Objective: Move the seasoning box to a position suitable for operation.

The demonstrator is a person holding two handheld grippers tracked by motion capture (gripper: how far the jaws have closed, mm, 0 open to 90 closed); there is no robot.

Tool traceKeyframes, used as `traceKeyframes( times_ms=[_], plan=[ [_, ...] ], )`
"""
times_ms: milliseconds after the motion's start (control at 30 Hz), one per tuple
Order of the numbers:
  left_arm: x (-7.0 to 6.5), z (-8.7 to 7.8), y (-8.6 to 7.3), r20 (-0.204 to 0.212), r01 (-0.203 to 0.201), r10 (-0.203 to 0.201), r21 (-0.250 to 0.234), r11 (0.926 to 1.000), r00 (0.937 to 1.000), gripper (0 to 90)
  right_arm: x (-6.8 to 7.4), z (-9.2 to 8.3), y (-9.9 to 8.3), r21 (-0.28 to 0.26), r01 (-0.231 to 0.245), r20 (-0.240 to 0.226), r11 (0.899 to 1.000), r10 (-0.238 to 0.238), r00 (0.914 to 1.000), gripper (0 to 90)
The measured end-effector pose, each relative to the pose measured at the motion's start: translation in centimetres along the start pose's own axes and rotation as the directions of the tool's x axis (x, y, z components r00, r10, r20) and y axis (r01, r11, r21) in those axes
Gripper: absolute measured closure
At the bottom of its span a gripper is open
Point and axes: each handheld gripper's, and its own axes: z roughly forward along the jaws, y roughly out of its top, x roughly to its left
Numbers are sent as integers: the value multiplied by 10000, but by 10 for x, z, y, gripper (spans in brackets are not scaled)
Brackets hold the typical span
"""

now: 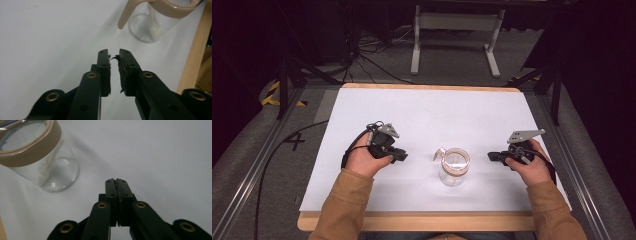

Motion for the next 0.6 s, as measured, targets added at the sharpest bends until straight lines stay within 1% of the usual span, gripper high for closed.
traceKeyframes(
  times_ms=[33, 67, 100, 167, 200, 233, 267, 300, 333, 367, 467, 500, 600],
  plan=[
    [-1, 1, 2, 19, -34, 34, -21, 10000, 10000, 817, 0, 0, 0, 0, 0, 0, 10000, 0, 10000, 900],
    [-3, 1, 4, 29, 17, -17, -103, 9999, 10000, 826, 1, -1, 0, 19, -52, -96, 10000, 52, 9999, 900],
    [-3, 2, 6, 136, 19, -16, -198, 9998, 9999, 824, 3, -1, -1, -27, -54, -138, 10000, 53, 9999, 900],
    [-4, 4, 7, 217, -5, 9, -220, 9998, 9998, 808, 4, -1, -1, -66, -54, -195, 10000, 52, 9998, 900],
    [-5, 4, 8, 223, -25, 31, -253, 9997, 9997, 793, 5, 0, -2, -122, 38, -218, 9999, -41, 9998, 900],
    [-5, 5, 10, 267, -111, 116, -184, 9998, 9996, 792, 7, 1, -3, -81, 88, -323, 9999, -90, 9994, 900],
    [-6, 8, 11, 278, -79, 86, -248, 9997, 9996, 792, 7, 1, -3, -81, 88, -323, 9999, -90, 9994, 900],
    [-6, 11, 11, 321, -38, 49, -315, 9995, 9995, 793, 8, 3, -3, -71, 104, -397, 9999, -106, 9992, 900],
    [-7, 17, 12, 458, 4, 12, -348, 9994, 9989, 807, 9, 3, -3, -67, 113, -452, 9999, -116, 9989, 900],
    [-8, 21, 13, 537, -4, 22, -341, 9994, 9986, 844, 10, 5, -4, -28, 150, -494, 9999, -151, 9987, 900],
    [-10, 37, 14, 761, -49, 78, -375, 9993, 9971, 885, 11, 7, -4, 1, 182, -509, 9998, -181, 9985, 900],
    [-11, 41, 15, 755, -131, 161, -409, 9991, 9970, 892, 12, 7, -4, -7, 174, -545, 9998, -174, 9984, 900],
    [-14, 50, 19, 566, -251, 283, -563, 9981, 9980, 894, 14, 6, -5, -61, 235, -596, 9997, -239, 9979, 900]
  ],
)
